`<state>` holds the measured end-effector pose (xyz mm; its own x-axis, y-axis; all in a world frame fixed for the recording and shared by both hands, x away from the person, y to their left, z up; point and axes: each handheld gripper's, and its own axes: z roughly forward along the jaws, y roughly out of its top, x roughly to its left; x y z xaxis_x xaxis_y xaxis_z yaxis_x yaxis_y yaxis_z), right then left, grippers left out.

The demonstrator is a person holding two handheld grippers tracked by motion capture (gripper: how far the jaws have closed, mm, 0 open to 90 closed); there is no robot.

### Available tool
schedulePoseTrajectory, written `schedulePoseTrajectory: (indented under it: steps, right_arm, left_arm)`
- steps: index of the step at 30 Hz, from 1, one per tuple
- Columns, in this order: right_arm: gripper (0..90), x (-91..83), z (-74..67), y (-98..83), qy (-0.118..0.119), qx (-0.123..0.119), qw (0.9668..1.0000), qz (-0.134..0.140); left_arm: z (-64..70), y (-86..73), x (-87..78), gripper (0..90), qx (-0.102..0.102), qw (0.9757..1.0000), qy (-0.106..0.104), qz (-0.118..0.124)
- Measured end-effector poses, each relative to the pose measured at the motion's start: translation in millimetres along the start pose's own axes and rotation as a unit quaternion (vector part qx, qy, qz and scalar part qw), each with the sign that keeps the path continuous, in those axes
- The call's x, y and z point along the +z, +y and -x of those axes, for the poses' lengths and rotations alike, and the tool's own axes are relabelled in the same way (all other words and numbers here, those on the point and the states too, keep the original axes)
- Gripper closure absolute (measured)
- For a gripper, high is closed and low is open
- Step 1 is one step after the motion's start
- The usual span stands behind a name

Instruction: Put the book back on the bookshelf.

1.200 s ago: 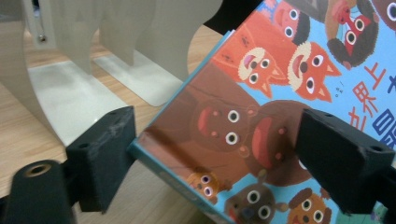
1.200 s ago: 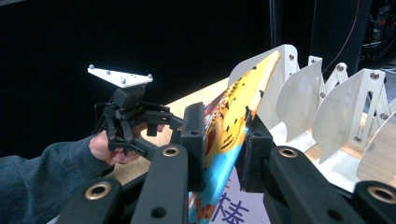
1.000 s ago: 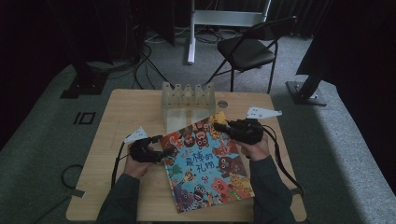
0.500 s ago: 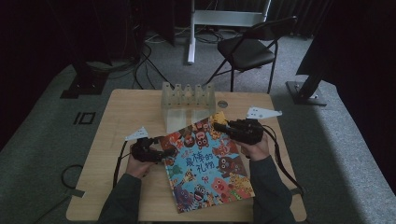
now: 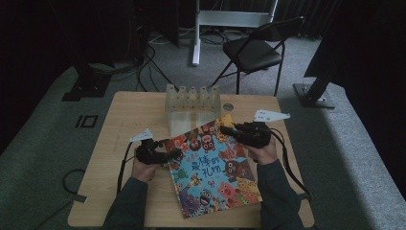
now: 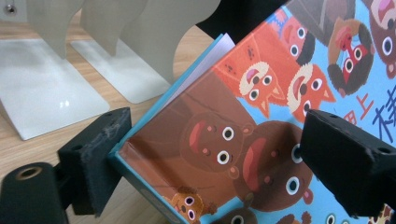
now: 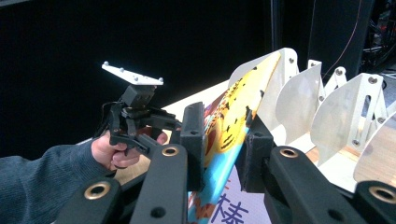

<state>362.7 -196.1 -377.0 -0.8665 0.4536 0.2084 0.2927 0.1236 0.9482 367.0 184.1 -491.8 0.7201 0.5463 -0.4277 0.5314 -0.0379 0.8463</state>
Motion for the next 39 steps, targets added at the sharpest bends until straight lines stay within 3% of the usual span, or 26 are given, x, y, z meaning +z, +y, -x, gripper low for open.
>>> schedulePoseTrajectory:
  steps: [5, 12, 15, 20, 24, 29, 32, 33, 34, 35, 39]
  right_arm:
    - [75.0, -7.4, 6.4, -6.0, -0.002, 0.004, 1.0, 0.007]
    - [73.1, -9.7, 5.1, -5.7, -0.012, -0.017, 0.9998, -0.002]
    - [72.4, -11.0, 5.5, -6.0, -0.014, -0.023, 0.9996, -0.002]
    - [71.8, -13.1, 8.3, -8.7, -0.013, -0.025, 0.9996, 0.004]
    - [71.3, -16.1, 8.7, -9.8, -0.012, -0.026, 0.9996, 0.006]
    - [69.1, -17.9, 6.0, -7.0, -0.019, -0.037, 0.9991, 0.0]
    - [66.6, -18.0, 4.6, -5.3, -0.027, -0.043, 0.9987, -0.007]
    - [60.8, -17.1, 4.1, -4.9, -0.038, -0.042, 0.9983, -0.013]
    - [54.3, -12.8, 2.4, -5.5, -0.069, -0.049, 0.9959, -0.033]
    - [53.7, -8.3, 3.4, -7.2, -0.076, -0.046, 0.995, -0.044]
    - [52.5, -4.5, 11.3, -14.4, -0.071, -0.027, 0.9966, -0.033]
  left_arm:
    - [4.1, 3.4, -0.1, 19.8, -0.003, 0.9999, 0.008, 0.009]
    - [3.7, 5.3, -3.2, 26.7, -0.015, 0.9998, 0.007, 0.015]
    - [2.2, 6.2, -6.0, 31.7, -0.023, 0.9993, 0.003, 0.029]
    - [4.8, 9.1, -7.5, 34.1, -0.016, 0.9995, 0.008, 0.027]
    - [5.1, 11.8, -12.3, 40.0, -0.02, 0.9988, 0.004, 0.044]
    - [8.5, 17.0, -15.8, 41.0, -0.011, 0.9988, 0.011, 0.047]
    - [8.0, 19.2, -20.3, 44.1, -0.012, 0.9979, 0.01, 0.063]
    - [8.7, 20.4, -22.6, 47.3, -0.011, 0.9974, 0.006, 0.072]
    - [11.1, 22.2, -23.9, 51.2, -0.005, 0.997, 0.006, 0.077]
    - [15.2, 25.3, -25.4, 53.2, 0.009, 0.9971, 0.009, 0.075]
    - [17.8, 31.7, -30.4, 57.9, 0.015, 0.997, 0.01, 0.075]
